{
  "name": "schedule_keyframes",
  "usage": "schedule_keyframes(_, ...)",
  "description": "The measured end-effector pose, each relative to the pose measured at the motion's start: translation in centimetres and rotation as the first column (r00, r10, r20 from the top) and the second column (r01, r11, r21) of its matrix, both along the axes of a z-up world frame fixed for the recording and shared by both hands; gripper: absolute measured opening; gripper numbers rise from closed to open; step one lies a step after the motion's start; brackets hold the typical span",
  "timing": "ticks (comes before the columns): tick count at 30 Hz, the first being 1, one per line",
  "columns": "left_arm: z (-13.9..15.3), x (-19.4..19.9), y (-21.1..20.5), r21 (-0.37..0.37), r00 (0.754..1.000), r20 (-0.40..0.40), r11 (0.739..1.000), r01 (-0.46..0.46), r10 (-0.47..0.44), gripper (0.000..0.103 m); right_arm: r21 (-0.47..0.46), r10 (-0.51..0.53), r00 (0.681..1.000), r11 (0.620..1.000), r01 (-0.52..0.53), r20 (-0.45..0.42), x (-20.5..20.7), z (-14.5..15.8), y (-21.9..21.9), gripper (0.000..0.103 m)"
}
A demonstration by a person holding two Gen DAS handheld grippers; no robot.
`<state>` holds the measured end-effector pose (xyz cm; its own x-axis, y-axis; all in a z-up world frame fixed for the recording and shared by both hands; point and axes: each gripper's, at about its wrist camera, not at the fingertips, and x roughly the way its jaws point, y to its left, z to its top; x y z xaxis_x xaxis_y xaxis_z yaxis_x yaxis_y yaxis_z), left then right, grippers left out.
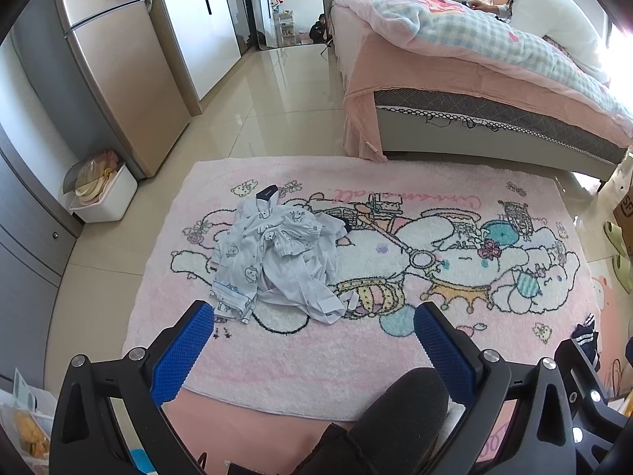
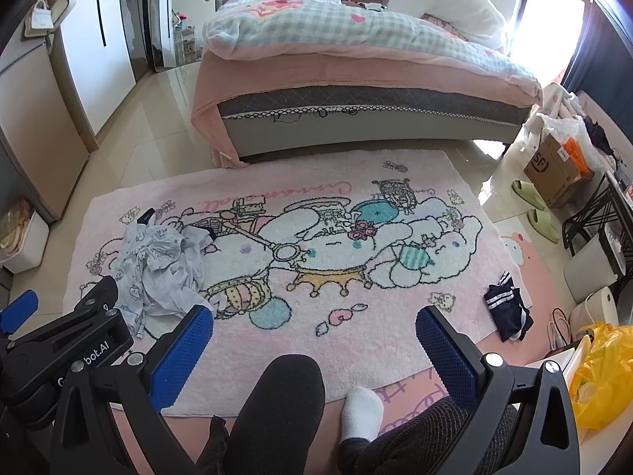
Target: Fold clothes
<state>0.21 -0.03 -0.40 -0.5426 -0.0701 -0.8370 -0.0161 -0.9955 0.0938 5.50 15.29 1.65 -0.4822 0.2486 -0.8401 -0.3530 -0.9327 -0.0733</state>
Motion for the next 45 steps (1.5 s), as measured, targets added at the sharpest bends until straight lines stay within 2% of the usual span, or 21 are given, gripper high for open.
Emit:
schedule_keyframes(4, -0.5, -0.7, 0.0, 0.019, 1.000, 0.017, 1.000, -0.003, 0.003, 0.103, -0.003, 0.022, 1.000, 1.000, -0.022, 0.017, -0.4, -0.3, 0.2, 0.103)
schedule_keyframes(9, -0.7, -1.3, 0.1, 0.044, 1.000, 0.015, 0.999, -0.023, 0.023, 0.103, 0.009, 0.109, 0.993, 0.994, -0.110, 0.036, -1.7, 0.0, 0.1, 0.103)
schedule_keyframes(12, -1.0, -1.6, 0.3, 0.054, 0.999, 0.019, 0.998, -0.032, 0.031, 0.103, -0.009, 0.174, 0.982, 0.985, -0.174, 0.070, -2.8, 0.0, 0.3, 0.103)
schedule_keyframes(19, -1.6, -2.4, 0.7, 0.049, 0.998, 0.027, 0.997, -0.059, 0.058, 0.103, 0.024, 0.261, 0.961, 0.964, -0.264, 0.093, -4.7, 0.2, 0.2, 0.103)
schedule_keyframes(27, -2.2, -3.9, 0.4, 0.059, 0.994, 0.018, 0.993, -0.106, 0.105, 0.103, -0.039, 0.388, 0.913, 0.922, -0.386, 0.128, -7.7, -0.9, 0.6, 0.103)
schedule_keyframes(31, -3.5, -5.1, 0.1, 0.065, 0.990, 0.029, 0.988, -0.141, 0.139, 0.103, -0.043, 0.411, 0.903, 0.911, -0.409, 0.125, -10.2, -2.0, 1.0, 0.103)
schedule_keyframes(38, -6.9, -7.6, -0.4, 0.058, 0.979, 0.075, 0.979, -0.196, 0.192, 0.103, -0.122, 0.485, 0.873, 0.871, -0.476, 0.053, -14.5, -4.8, 1.1, 0.103)
schedule_keyframes(41, -8.8, -8.5, -0.6, 0.040, 0.973, 0.091, 0.976, -0.214, 0.210, 0.103, -0.160, 0.512, 0.858, 0.850, -0.503, 0.023, -16.1, -6.9, 1.1, 0.103)
schedule_keyframes(45, -11.8, -9.5, -1.3, 0.054, 0.965, 0.119, 0.969, -0.239, 0.232, 0.103, -0.181, 0.532, 0.846, 0.829, -0.529, -0.034, -17.7, -9.7, 1.3, 0.103)
